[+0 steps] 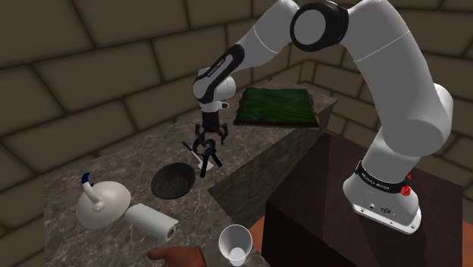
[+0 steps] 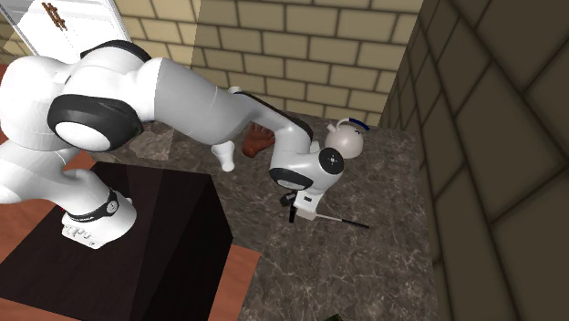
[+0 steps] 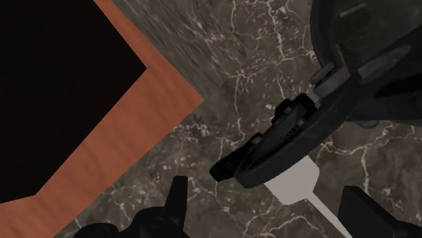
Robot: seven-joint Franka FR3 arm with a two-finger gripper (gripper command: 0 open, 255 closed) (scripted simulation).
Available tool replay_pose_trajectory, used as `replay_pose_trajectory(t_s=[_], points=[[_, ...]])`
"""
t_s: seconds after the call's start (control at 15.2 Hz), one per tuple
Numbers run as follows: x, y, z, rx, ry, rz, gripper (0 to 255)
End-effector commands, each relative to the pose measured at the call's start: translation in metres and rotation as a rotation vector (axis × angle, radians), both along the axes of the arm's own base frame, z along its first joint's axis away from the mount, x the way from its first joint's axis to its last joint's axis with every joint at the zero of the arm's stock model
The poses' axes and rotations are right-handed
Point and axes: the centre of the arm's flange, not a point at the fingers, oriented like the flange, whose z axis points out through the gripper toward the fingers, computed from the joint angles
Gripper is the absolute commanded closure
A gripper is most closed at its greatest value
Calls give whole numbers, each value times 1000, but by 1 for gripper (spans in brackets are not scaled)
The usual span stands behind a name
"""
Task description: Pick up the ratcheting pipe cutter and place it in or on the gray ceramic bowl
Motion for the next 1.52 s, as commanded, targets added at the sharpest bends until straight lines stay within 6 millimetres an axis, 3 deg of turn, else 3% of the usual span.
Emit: replay_pose_trajectory(t_s=[0.0,0.26,0.73,0.79,1.45], points=[[-2,3,-10,0,1,-3,0],[-7,8,-28,0,1,-3,0],[-7,8,-28,0,1,-3,0],[-7,8,-28,0,1,-3,255],[-7,8,-22,0,1,-3,255]])
